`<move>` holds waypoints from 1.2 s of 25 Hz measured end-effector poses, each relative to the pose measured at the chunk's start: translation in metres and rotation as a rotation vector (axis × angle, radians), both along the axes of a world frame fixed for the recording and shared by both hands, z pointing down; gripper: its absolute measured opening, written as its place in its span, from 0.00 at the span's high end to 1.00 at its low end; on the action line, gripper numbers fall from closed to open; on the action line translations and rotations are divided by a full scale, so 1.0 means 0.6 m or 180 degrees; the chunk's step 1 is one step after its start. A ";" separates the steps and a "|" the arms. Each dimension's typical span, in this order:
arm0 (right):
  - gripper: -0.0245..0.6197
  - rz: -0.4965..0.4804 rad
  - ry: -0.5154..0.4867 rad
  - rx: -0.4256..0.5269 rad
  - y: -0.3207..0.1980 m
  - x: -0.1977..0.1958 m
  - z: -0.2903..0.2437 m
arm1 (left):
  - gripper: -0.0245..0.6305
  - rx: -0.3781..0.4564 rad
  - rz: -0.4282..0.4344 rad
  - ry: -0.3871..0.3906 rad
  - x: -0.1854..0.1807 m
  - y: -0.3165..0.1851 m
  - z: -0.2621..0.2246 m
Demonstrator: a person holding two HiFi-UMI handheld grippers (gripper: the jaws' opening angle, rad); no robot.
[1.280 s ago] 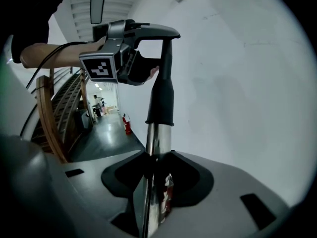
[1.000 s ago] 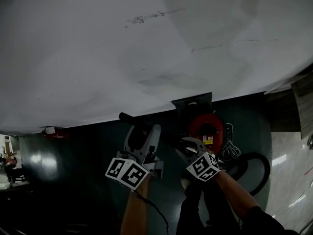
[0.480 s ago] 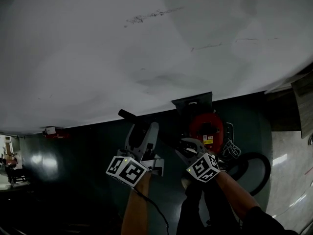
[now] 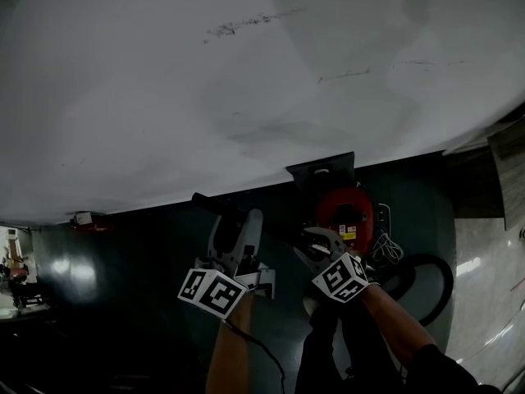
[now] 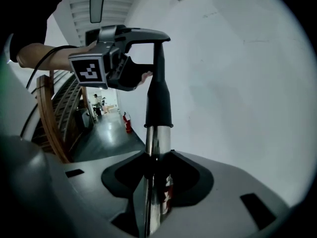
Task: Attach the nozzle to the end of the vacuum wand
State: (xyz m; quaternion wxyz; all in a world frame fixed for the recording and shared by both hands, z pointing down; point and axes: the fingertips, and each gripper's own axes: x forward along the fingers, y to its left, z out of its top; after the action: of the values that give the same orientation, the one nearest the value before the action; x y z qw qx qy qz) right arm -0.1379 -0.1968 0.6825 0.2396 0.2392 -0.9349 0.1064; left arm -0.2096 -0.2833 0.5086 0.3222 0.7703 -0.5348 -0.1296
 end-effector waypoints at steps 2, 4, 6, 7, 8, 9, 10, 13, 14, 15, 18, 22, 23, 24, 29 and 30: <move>0.71 -0.0021 -0.0003 0.0008 0.006 -0.002 -0.001 | 0.47 -0.0062 -0.0018 0.0102 -0.005 -0.011 0.011; 0.71 -0.0043 -0.0002 0.0008 0.006 -0.003 0.000 | 0.47 -0.0074 -0.0048 0.0135 -0.007 -0.015 0.014; 0.71 -0.0054 0.0001 -0.0001 0.004 -0.004 0.003 | 0.47 -0.0066 -0.0047 0.0105 -0.007 -0.014 0.014; 0.71 -0.0040 0.0000 -0.0007 0.003 -0.003 0.004 | 0.47 -0.0058 -0.0024 0.0082 -0.005 -0.012 0.013; 0.71 -0.0021 -0.0003 -0.0011 0.002 -0.003 0.006 | 0.47 -0.0049 0.0002 0.0061 -0.004 -0.011 0.012; 0.71 -0.0007 -0.0012 -0.0011 0.001 -0.003 0.007 | 0.47 -0.0039 0.0021 0.0047 -0.003 -0.010 0.011; 0.71 -0.0002 -0.0023 -0.0010 -0.001 -0.005 0.008 | 0.47 -0.0030 0.0028 0.0034 -0.004 -0.011 0.011; 0.71 0.0010 -0.0024 -0.0012 -0.011 -0.007 0.015 | 0.46 -0.0008 0.0062 -0.0102 -0.004 -0.016 0.014; 0.71 0.0010 -0.0017 -0.0015 -0.016 -0.006 0.017 | 0.46 -0.0001 0.0080 -0.0166 -0.003 -0.016 0.015; 0.71 -0.0006 -0.0012 -0.0018 -0.019 -0.007 0.019 | 0.46 0.0001 0.0091 -0.0213 -0.004 -0.016 0.015; 0.71 -0.0104 -0.0003 -0.0041 -0.017 -0.015 0.023 | 0.46 -0.0028 0.0065 -0.0253 -0.011 -0.011 0.019; 0.71 -0.0091 -0.0011 -0.0061 -0.014 -0.018 0.024 | 0.46 -0.0043 0.0048 -0.0279 -0.019 -0.004 0.022; 0.71 -0.0088 -0.0008 -0.0064 -0.014 -0.019 0.025 | 0.46 -0.0054 0.0047 -0.0291 -0.022 -0.003 0.023; 0.71 -0.0092 -0.0003 -0.0066 -0.015 -0.019 0.025 | 0.46 -0.0066 0.0043 -0.0299 -0.025 -0.001 0.025; 0.71 -0.0077 -0.0001 -0.0088 -0.017 -0.019 0.028 | 0.46 -0.0099 0.0076 -0.0323 -0.027 0.018 0.031; 0.71 -0.0066 -0.0002 -0.0091 -0.017 -0.019 0.028 | 0.46 -0.0112 0.0084 -0.0332 -0.027 0.022 0.033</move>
State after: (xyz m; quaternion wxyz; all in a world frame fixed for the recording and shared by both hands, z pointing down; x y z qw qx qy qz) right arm -0.1490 -0.2070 0.6994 0.2438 0.2260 -0.9358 0.1174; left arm -0.2259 -0.2702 0.5285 0.3092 0.7772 -0.5428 -0.0756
